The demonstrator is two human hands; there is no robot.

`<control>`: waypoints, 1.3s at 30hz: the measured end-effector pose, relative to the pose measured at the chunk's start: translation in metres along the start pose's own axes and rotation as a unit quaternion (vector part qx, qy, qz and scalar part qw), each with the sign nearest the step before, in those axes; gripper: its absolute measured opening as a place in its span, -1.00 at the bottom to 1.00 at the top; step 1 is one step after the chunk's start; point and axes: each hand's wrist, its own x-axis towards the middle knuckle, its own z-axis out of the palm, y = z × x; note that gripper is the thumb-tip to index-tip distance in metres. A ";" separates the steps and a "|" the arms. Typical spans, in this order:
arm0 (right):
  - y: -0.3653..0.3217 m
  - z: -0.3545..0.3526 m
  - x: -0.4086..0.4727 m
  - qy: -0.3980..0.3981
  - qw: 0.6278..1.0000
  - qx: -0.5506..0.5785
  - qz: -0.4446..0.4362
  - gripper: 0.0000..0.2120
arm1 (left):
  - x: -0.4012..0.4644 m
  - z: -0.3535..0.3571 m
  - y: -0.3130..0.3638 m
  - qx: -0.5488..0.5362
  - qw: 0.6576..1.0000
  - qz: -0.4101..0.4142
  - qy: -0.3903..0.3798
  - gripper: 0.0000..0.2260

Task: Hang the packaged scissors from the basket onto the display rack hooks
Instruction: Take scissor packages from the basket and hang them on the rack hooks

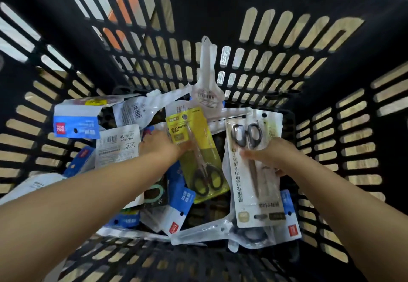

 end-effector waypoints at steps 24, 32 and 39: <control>-0.013 0.013 -0.002 0.173 0.975 0.129 -0.057 -0.30 | -0.011 0.002 -0.002 -0.238 0.963 -0.013 -0.129 -0.72; -0.013 0.007 -0.014 0.152 0.964 0.206 -0.067 -0.60 | -0.019 -0.016 0.020 -0.376 0.915 0.003 -0.147 -0.95; -0.020 -0.026 -0.091 0.151 0.957 0.242 -0.056 -0.91 | -0.076 -0.072 0.028 -0.344 0.927 0.003 -0.147 -0.94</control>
